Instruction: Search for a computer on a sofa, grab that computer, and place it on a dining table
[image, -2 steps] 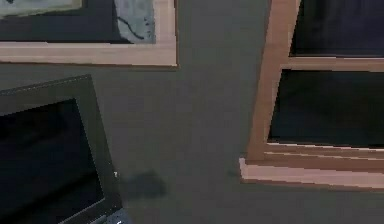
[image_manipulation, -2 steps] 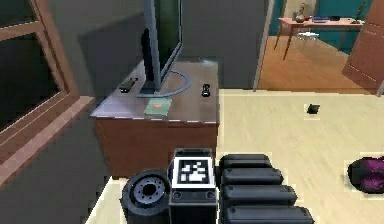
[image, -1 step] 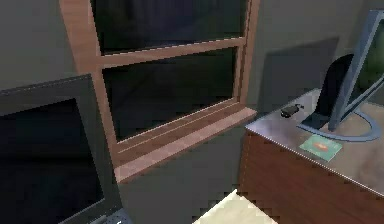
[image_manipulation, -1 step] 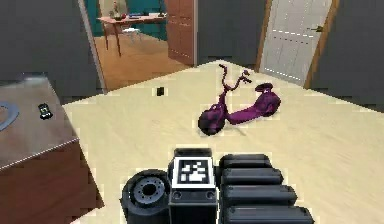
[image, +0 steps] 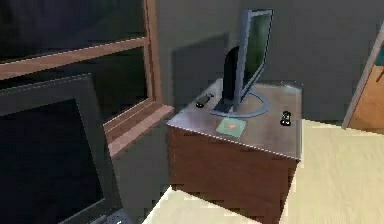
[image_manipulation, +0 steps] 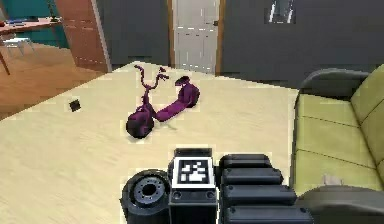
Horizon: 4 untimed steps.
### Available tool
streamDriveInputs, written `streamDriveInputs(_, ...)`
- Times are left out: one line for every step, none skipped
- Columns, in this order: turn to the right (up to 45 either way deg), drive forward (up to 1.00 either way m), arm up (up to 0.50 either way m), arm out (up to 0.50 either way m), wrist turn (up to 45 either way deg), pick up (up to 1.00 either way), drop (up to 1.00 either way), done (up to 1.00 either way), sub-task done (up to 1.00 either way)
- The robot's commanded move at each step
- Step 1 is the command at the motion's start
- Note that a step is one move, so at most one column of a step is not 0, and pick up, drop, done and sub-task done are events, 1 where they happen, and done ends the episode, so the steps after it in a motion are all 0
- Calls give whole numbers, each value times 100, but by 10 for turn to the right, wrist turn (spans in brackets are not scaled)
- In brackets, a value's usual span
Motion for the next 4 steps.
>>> streamDriveInputs(450, 0, 0, 0, 0, 0, 0, 0, 0)
streamDriveInputs(450, 0, 0, 0, 0, 0, 0, 0, 0)
streamDriveInputs(450, 0, 0, 0, 0, 0, 0, 0, 0)
streamDriveInputs(240, 0, 0, 0, 0, 0, 0, 0, 0)
